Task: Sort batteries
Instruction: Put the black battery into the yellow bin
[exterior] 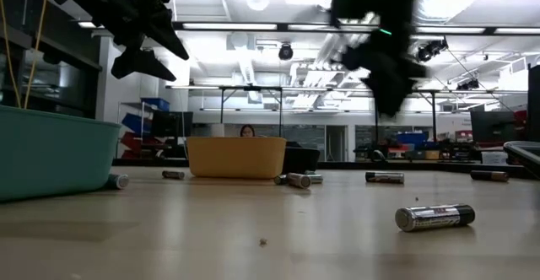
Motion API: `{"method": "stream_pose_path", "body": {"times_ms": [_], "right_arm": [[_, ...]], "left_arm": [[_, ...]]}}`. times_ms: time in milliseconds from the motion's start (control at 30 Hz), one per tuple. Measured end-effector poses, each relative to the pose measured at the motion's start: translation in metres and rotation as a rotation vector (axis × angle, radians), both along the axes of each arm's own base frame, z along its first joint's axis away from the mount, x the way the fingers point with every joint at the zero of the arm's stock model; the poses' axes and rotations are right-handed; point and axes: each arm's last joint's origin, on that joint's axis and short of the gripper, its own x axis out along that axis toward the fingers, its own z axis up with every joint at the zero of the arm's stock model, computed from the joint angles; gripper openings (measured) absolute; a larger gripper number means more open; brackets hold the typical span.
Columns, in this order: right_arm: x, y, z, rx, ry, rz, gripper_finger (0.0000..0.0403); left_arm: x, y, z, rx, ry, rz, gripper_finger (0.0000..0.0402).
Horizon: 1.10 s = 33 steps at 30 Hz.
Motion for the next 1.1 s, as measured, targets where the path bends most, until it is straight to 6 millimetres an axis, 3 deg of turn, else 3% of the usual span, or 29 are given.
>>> {"method": "stream_pose_path", "body": {"times_ms": [200, 367, 733, 833, 1000, 1100], "right_arm": [[-0.083, 0.003, -0.03, 0.07, 0.072, -0.309, 0.0198], [-0.117, -0.002, -0.046, 0.094, 0.073, -0.448, 0.0199], [-0.12, -0.017, -0.086, 0.134, -0.03, -0.504, 0.0192], [-0.119, -0.018, -0.092, 0.149, -0.016, -0.489, 0.0155], [-0.108, -0.016, -0.088, 0.16, -0.061, -0.452, 0.0027], [-0.083, -0.021, -0.072, 0.145, -0.227, -0.429, 0.0028]], "left_arm": [[0.0, 0.0, 0.0, -0.002, -0.001, 0.002, 0.0241], [0.0, 0.0, 0.0, -0.002, -0.002, 0.002, 0.0241], [0.0, 0.0, 0.001, -0.03, -0.018, 0.025, 0.0241], [0.001, 0.0, 0.001, -0.041, -0.021, 0.034, 0.0241], [0.001, 0.0, 0.001, -0.065, -0.037, 0.053, 0.0241], [0.005, -0.001, 0.007, -0.045, -0.103, 0.034, 0.0241]]}}
